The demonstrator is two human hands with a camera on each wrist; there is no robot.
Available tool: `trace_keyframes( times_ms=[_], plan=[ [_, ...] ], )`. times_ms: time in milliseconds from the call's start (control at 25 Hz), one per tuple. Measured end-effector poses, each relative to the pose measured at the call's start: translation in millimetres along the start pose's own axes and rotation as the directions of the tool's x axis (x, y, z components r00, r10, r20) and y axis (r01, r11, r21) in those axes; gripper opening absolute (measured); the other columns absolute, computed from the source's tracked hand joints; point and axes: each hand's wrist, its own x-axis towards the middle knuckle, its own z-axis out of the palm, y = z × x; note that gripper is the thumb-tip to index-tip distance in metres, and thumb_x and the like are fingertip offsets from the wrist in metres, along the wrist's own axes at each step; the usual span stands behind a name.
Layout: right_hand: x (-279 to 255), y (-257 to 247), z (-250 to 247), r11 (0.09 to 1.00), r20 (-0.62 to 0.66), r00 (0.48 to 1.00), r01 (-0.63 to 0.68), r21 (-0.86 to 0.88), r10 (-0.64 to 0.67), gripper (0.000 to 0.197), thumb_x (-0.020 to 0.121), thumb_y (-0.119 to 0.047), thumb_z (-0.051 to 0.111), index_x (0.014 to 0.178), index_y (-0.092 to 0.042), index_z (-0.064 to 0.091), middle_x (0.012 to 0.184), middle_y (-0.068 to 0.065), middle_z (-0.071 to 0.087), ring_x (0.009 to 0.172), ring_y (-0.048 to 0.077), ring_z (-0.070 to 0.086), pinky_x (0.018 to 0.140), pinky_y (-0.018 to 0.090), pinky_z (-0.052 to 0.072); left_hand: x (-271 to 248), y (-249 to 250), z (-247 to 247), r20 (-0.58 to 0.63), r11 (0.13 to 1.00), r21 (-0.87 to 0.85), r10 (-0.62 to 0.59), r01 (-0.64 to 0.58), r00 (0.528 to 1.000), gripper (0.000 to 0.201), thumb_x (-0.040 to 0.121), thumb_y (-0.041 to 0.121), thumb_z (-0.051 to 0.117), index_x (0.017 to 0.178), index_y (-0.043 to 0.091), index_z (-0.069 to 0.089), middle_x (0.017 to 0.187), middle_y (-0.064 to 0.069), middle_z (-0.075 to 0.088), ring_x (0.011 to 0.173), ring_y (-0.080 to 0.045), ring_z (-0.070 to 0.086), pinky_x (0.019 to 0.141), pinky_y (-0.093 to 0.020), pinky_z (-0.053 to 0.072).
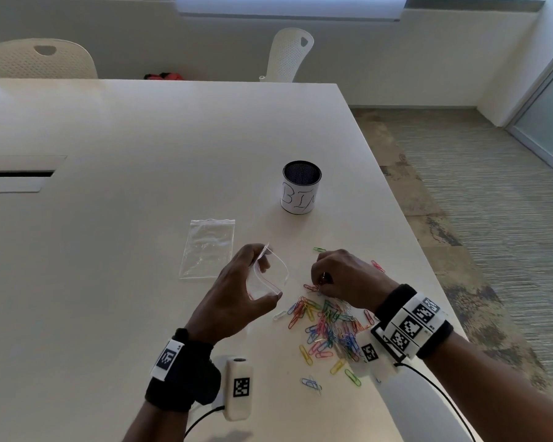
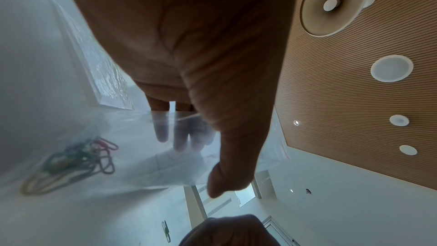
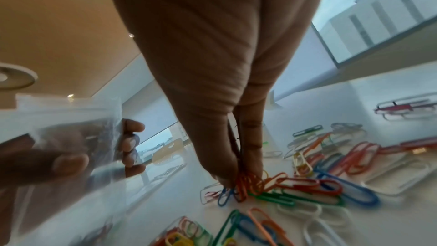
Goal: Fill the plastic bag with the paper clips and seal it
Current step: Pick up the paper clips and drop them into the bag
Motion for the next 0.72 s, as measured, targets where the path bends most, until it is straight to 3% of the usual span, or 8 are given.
trace_keyframes(
  times_ms=[160, 320, 480, 720],
  plan=[
    [-3.5, 11.1, -4.4, 0.972, -0.087, 0.992, -0.075, 0.223, 0.097, 0.007, 0.084, -0.013, 0.083, 0.09, -0.016, 0.081, 0.09, -0.004, 0.077, 0.078, 0.005, 0.072, 0.078, 0.023, 0.063, -1.3, -1.4, 1.2, -0.006, 1.0, -0.009, 0.008, -0.008, 1.0, 0.063, 0.082, 0.028, 0.087, 0.132, 0.031, 0.048, 0.112, 0.017, 0.057, 0.109, -0.005, 0.058, 0.084, -0.012, 0.047],
    [-14.6, 7.8, -15.2, 0.84, -0.102, 0.97, -0.137, 0.525, 0.222, 0.011, 0.082, -0.007, 0.085, 0.09, -0.012, 0.081, 0.084, 0.003, 0.081, 0.079, 0.013, 0.079, 0.08, 0.028, 0.065, -1.5, -1.2, 2.3, -0.008, 1.0, -0.013, 0.018, -0.018, 1.0, 0.063, 0.082, 0.027, 0.087, 0.132, 0.03, 0.048, 0.112, 0.016, 0.057, 0.108, -0.004, 0.057, 0.083, -0.008, 0.046],
    [-25.6, -10.8, -33.8, 0.708, -0.114, 0.967, -0.083, 0.701, 0.226, 0.011, 0.085, -0.005, 0.082, 0.095, -0.009, 0.079, 0.087, 0.009, 0.082, 0.085, 0.022, 0.08, 0.082, 0.03, 0.062, -0.6, -0.9, 3.2, -0.008, 1.0, -0.017, 0.023, -0.023, 1.0, 0.064, 0.082, 0.027, 0.087, 0.133, 0.031, 0.048, 0.111, 0.019, 0.056, 0.11, 0.0, 0.056, 0.085, -0.005, 0.045],
    [-26.8, -65.7, -61.5, 0.639, -0.189, 0.967, 0.036, 0.768, 0.172, 0.012, 0.084, -0.006, 0.081, 0.096, -0.006, 0.078, 0.086, 0.012, 0.081, 0.085, 0.028, 0.079, 0.083, 0.033, 0.064, -0.2, 0.3, 4.1, -0.005, 0.999, -0.012, 0.037, -0.037, 0.999, 0.064, 0.081, 0.027, 0.088, 0.129, 0.035, 0.046, 0.113, 0.021, 0.056, 0.108, 0.001, 0.058, 0.085, -0.008, 0.047]
  ],
)
